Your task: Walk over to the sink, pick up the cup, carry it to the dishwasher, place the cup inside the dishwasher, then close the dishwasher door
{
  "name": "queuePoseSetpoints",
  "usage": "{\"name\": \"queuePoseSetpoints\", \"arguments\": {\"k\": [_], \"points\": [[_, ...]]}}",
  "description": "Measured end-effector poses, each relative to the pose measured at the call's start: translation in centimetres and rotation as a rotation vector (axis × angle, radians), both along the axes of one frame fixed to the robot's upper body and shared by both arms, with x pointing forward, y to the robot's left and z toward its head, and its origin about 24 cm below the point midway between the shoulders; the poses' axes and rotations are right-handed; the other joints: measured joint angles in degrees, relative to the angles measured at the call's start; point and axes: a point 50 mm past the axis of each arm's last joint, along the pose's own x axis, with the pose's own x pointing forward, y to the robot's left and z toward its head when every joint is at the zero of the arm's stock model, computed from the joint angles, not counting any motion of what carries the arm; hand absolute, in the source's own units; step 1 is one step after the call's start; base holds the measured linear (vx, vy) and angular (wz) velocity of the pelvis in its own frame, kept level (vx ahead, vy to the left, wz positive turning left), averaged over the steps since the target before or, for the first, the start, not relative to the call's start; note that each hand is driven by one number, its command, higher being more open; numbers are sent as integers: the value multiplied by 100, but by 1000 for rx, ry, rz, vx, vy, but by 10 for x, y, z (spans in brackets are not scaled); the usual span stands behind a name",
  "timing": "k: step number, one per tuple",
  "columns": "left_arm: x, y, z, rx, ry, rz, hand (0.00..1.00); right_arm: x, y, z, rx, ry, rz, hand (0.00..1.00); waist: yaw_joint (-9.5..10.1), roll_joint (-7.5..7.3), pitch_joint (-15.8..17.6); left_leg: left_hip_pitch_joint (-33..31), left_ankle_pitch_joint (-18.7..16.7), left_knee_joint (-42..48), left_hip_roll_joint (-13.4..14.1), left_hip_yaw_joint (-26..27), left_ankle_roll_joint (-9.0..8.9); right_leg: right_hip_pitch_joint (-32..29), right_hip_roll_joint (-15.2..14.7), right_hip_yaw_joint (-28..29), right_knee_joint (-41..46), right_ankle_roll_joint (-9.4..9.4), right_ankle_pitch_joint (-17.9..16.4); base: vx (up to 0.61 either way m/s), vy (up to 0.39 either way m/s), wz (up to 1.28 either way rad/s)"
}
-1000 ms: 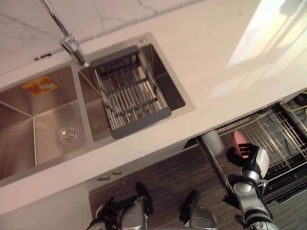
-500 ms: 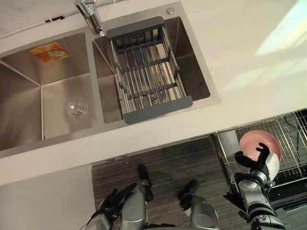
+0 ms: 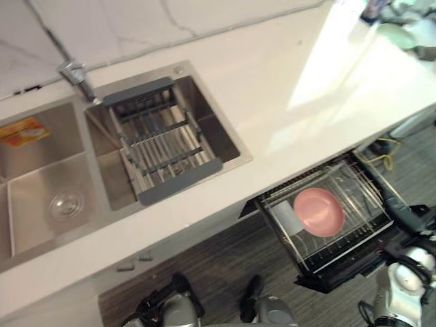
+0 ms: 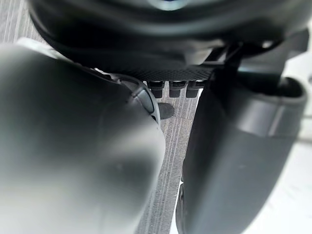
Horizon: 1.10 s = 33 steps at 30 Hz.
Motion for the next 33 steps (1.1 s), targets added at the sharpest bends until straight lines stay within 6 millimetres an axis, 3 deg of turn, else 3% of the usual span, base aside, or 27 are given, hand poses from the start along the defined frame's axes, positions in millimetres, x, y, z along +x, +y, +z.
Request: {"name": "queuePoseSetpoints", "arguments": {"k": [4, 6, 7, 8, 12, 15, 18, 19, 26, 30, 33], "points": [[-14, 2, -3, 9, 59, 17, 100, -27, -17, -6, 75, -42, -44, 100, -231, -8, -174, 172, -55, 23, 92, 268, -68, 50, 137, 243, -136, -42, 29, 29, -16, -37], [-19, 2, -3, 11, 72, 21, 100, -38, -21, -21, 165, -39, -55, 100, -308, -5, -177, 256, -61, 22, 129, 357, -77, 90, 177, 320, -165, -50, 32, 12, 5, -25], [-23, 2, -4, 15, 88, 27, 100, -50, -19, -46, 293, -28, -60, 100, -364, 24, -223, 314, -61, 16, 146, 388, -78, 135, 202, 326, -198, -55, 29, 7, 8, -14], [-24, 1, -4, 16, 93, 29, 100, -54, -16, -56, 351, -33, -61, 100, -367, 33, -236, 339, -61, 14, 150, 394, -78, 157, 208, 329, -208, -55, 29, 7, 17, -8], [-26, -3, -6, 17, 95, 36, 100, -73, 27, -121, 682, -36, -50, 100, -328, 123, -311, 422, -64, 2, 174, 381, -86, 310, 216, 241, -264, -53, 24, -4, 32, 9], [-26, -10, -7, 12, 86, 40, 100, -68, 68, -151, 836, -10, 18, 100, -231, 249, -391, 414, -72, -29, 139, 295, -93, 378, 179, 119, -265, -14, -5, -25, 56, 19], [-24, -15, -8, 1, 80, 38, 100, -46, 102, -158, 873, 22, 139, 100, -76, 321, -441, 380, -62, -110, 80, 132, -97, 451, 136, -73, -266, 25, -28, -17, 59, 33], [-23, -14, -7, 1, 74, 38, 100, -47, 103, -159, 867, 15, 120, 100, -37, 326, -446, 374, -48, -120, 62, 99, -107, 464, 121, -123, -263, 37, -31, 8, 46, 42], [-20, -12, -6, 27, 49, -35, 100, -45, 96, -166, 864, 36, 132, 100, 13, 336, -459, 287, 128, -345, -250, -387, -61, 648, -92, -655, -236, 160, -6, 40, 89, 38], [-18, -12, -5, 51, 41, -103, 100, -34, 93, -164, 847, 46, 167, 100, 67, 366, -461, 217, 223, -424, -368, -698, -9, 748, -132, -961, -237, 204, -16, 22, 58, 42], [-18, -13, -5, 65, 39, -153, 100, -16, 91, -159, 843, 13, 197, 100, 166, 486, -462, 128, 287, -422, -398, -904, 34, 802, -134, -1165, -241, 246, -45, -27, 46, 36]]}}
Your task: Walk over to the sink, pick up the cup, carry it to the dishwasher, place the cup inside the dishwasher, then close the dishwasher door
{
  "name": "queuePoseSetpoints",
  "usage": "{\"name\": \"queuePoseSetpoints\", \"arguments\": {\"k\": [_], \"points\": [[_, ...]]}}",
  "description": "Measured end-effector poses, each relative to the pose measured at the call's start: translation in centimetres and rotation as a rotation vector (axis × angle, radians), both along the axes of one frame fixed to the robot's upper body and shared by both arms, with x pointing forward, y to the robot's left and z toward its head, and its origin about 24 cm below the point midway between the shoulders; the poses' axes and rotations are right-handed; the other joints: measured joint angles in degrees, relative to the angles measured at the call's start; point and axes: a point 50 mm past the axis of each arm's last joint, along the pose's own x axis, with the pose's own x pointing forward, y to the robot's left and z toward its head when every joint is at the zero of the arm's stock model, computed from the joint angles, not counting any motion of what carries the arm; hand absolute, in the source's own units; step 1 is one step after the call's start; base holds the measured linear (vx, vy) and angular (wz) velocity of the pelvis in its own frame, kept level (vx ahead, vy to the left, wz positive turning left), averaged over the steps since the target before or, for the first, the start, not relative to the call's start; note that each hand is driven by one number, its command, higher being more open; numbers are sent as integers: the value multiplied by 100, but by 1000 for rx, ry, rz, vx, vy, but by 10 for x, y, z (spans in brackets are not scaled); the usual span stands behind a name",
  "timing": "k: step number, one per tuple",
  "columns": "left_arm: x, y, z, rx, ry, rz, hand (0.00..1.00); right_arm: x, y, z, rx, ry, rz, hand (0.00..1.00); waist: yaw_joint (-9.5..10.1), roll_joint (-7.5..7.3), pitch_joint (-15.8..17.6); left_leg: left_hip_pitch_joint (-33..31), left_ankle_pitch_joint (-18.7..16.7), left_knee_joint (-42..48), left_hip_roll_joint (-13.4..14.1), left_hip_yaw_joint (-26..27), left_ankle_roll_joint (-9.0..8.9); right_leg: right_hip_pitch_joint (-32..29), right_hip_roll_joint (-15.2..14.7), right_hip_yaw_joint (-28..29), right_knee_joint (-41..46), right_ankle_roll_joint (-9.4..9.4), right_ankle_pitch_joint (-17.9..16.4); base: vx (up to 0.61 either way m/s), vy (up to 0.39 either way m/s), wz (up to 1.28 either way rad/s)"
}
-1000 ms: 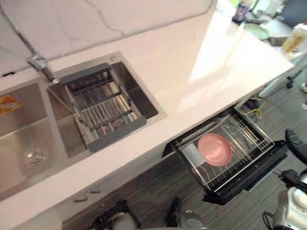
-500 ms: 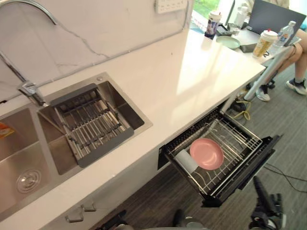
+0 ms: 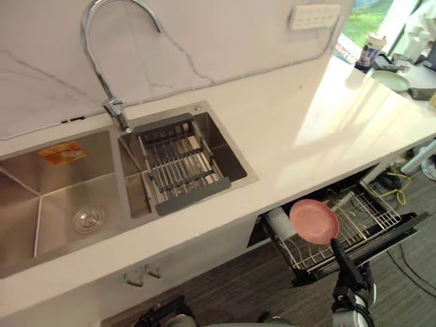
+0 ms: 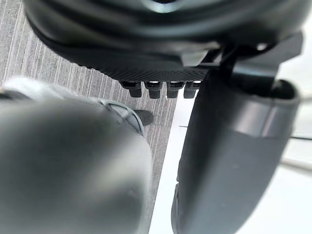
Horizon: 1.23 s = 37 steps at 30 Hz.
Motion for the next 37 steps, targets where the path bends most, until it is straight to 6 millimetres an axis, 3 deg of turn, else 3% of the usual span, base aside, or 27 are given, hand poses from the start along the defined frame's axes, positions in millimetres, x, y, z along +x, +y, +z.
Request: {"name": "queuePoseSetpoints", "arguments": {"k": [4, 6, 13, 18, 22, 24, 27, 30, 31, 32, 33, 34, 35, 36, 37], "points": [[-10, -13, -3, -29, 15, -40, 100, 29, -13, 17, 7, -94, -4, 100, 165, 347, -73, -189, 92, 17, -32, -304, 9, 4, 8, -285, -13, -20, -16, -38, 52, 35], [-9, -17, -4, -42, 8, -46, 100, 43, -16, 24, 34, -138, -13, 100, 227, 437, -93, -245, 115, 38, -34, -362, -3, -7, 12, -334, -12, -21, -17, -13, 49, 20], [-5, -19, -3, -52, -27, -55, 100, 84, -19, 42, 108, -230, -19, 100, 383, 483, -101, -427, 360, 56, -68, -381, -246, -3, -3, -546, 16, -42, 28, 21, 31, 15], [-4, -25, -4, -52, -51, -38, 100, 89, -2, 35, 248, -296, -17, 100, 407, 612, -46, -447, 497, 50, 91, -382, -84, -69, 43, -613, 345, -163, -320, -21, 21, 7], [-6, -28, -5, -46, -64, 31, 100, 93, 5, 38, 253, -326, -13, 100, 458, 701, -34, -636, 528, 93, 169, -469, -42, -303, 58, -647, 512, -213, -400, -76, 65, 6], [-9, -29, -6, -54, -60, 89, 100, 86, 11, 35, 226, -318, 60, 100, 459, 681, -16, -686, 524, 115, 154, -585, -38, -323, 45, -683, 510, -210, -399, 2, 62, 9], [-12, -31, -6, -55, -52, 130, 100, 57, 33, 14, 112, -157, 274, 100, 470, 635, -23, -684, 418, 89, 92, -659, 61, -307, 11, -701, 508, -159, -377, 40, 80, 9], [-10, -29, -6, -54, -73, 135, 100, 4, 60, -31, 73, 178, 444, 100, 543, 563, -63, -673, 161, 91, -29, -705, 103, -287, -146, -748, 637, -28, -439, 111, 108, 13], [-10, -28, -5, -51, -78, 134, 100, -22, 63, -46, 94, 308, 457, 100, 563, 502, -89, -661, 60, 90, -168, -724, 158, -302, -365, -782, 870, 95, -529, 146, 109, 15], [-10, -27, -5, -50, -79, 133, 100, -24, 62, -47, 93, 322, 454, 100, 570, 495, -93, -660, 33, 89, -193, -719, 182, -318, -419, -774, 940, 121, -556, 171, 128, 18], [-10, -23, -5, -42, -75, 115, 100, -31, 56, -49, 86, 351, 423, 100, 538, 389, -101, -631, -64, 80, -334, -729, 260, -362, -678, -783, 1294, 277, -686, 147, 103, 15], [-10, -22, -5, -40, -70, 108, 100, -36, 54, -51, 82, 366, 414, 100, 513, 304, -127, -606, -106, 47, -417, -756, 282, -384, -840, -793, 1549, 306, -776, 194, 107, 33], [-11, -17, -4, -32, -65, 90, 100, -47, 48, -53, 59, 404, 409, 100, 454, 162, -152, -484, -152, -55, -576, -825, 306, -457, -1201, -628, 2213, 240, -890, 202, 116, 47], [-12, -13, -4, -23, -55, 53, 100, -57, 46, -55, 34, 450, 429, 100, 406, 74, -153, -357, -192, -100, -672, -951, 366, -669, -1483, -47, 2973, 146, -868, 221, 121, 55], [-11, -10, -4, -17, -49, 28, 100, -63, 45, -56, 21, 483, 443, 100, 365, 21, -142, -305, -211, -115, -694, -1048, 390, -792, -1557, 368, 3353, 37, -796, 134, 93, 38]]}}
